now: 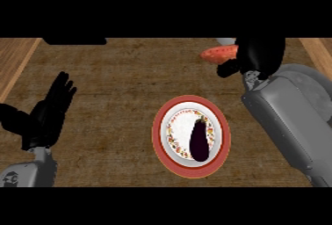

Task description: Pick the sweet potato from the plate and place it in the pan

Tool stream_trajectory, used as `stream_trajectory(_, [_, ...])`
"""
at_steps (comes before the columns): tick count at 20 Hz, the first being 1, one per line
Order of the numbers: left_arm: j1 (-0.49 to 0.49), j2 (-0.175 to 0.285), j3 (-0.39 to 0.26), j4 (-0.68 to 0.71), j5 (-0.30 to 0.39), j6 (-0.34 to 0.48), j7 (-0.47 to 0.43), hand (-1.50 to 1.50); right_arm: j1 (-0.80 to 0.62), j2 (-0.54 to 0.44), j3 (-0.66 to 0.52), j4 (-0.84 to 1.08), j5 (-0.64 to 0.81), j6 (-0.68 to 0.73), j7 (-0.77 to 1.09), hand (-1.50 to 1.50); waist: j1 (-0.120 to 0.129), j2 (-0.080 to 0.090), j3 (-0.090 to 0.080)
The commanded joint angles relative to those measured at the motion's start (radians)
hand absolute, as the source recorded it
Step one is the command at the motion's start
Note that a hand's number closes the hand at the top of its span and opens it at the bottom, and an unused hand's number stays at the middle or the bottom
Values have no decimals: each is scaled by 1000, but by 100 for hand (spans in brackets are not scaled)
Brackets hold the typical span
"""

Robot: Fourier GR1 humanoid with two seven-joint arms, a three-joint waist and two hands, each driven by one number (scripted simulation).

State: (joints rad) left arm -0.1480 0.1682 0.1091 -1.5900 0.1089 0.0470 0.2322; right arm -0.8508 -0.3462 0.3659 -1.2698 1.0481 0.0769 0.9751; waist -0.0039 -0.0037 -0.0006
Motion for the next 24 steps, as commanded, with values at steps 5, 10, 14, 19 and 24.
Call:
stream_trajectory(5, [-19,-4,-4,-9,-20,16,17,0,71,-124,-182,-54,13,-54,-36,150,1,3,1])
stream_trajectory(10, [11,15,25,-10,3,-20,-27,0,194,-215,-300,-53,-33,-139,-179,150,3,3,1])
stream_trajectory(14, [-50,-18,0,56,-14,4,-16,0,256,-239,-397,105,-63,-335,-337,150,6,8,1])
stream_trajectory(19, [-38,-45,-41,10,-60,40,6,0,271,-313,-502,250,-150,-365,-551,150,9,7,1])
stream_trajectory(24, [-35,-13,-15,-41,-17,4,43,0,225,-279,-558,517,-212,-490,-786,150,25,10,2])
